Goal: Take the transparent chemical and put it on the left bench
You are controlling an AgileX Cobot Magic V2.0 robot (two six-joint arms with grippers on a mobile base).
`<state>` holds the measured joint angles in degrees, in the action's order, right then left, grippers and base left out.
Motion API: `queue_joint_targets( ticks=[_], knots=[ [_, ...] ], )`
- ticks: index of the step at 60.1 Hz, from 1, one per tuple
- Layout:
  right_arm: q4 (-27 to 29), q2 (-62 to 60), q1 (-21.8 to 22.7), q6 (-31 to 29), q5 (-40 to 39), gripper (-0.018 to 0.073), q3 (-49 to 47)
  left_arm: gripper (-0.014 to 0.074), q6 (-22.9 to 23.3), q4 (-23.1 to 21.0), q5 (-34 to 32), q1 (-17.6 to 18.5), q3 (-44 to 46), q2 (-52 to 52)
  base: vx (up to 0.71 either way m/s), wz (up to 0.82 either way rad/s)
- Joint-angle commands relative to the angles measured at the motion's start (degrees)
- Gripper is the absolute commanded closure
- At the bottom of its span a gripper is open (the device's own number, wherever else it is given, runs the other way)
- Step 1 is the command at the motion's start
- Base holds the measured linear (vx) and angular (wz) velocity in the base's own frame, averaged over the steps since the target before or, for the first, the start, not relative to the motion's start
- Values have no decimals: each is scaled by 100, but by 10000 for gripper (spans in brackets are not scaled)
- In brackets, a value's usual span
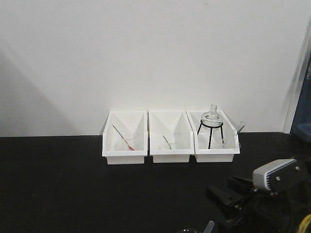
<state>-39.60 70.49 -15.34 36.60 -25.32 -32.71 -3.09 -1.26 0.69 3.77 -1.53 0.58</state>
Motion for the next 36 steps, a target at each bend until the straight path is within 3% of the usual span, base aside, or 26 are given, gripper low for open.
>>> queue_joint_targets(
  ticks=[1, 9, 18, 36],
  knots=[
    [177, -738, 13, -56, 643, 346, -195, 600, 45, -4, -449, 10, -93, 110, 0, 0],
    [177, -1623, 13, -56, 1914, 573, -195, 600, 45, -4, -449, 10, -93, 110, 0, 0],
    [177, -2390, 13, -56, 3092, 569, -195, 600, 45, -4, -449, 10, -93, 110, 0, 0],
    [171, -3064, 13, -56, 4389, 567, -195, 600, 45, -4, -449, 10, -93, 110, 0, 0]
  ],
)
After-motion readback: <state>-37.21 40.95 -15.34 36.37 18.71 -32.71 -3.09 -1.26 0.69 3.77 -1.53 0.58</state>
